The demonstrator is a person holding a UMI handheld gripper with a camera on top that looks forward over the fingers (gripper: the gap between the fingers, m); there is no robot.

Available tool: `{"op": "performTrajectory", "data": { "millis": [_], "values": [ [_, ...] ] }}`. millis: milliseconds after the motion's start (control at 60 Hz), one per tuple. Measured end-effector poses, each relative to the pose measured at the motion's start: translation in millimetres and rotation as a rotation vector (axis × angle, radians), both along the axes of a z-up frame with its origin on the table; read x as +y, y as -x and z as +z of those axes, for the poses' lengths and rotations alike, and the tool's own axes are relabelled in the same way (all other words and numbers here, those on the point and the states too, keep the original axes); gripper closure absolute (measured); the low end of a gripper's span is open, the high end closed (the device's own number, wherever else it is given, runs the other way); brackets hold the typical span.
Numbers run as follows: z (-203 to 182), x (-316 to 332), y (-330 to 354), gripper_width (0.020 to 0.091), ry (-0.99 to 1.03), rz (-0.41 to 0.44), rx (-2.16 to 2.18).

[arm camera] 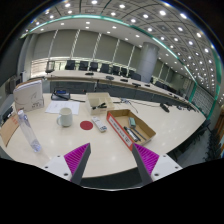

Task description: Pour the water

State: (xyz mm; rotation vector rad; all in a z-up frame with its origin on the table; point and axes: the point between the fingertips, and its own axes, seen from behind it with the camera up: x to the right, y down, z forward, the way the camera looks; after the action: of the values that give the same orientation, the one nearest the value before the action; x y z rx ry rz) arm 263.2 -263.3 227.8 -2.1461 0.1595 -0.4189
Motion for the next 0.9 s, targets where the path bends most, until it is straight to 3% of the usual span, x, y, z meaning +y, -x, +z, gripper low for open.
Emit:
{"op": "performTrajectory", "data": {
  "millis": [217, 700, 900],
  "values": [
    [-21, -3, 62, 0.0246, 0.015, 0.06, 0.024],
    [-115, 60, 321, 0.0243, -0.052, 0.403, 0.198],
    [-135, 122, 362, 0.0245, -0.133, 0.4, 0.221]
  ]
}}
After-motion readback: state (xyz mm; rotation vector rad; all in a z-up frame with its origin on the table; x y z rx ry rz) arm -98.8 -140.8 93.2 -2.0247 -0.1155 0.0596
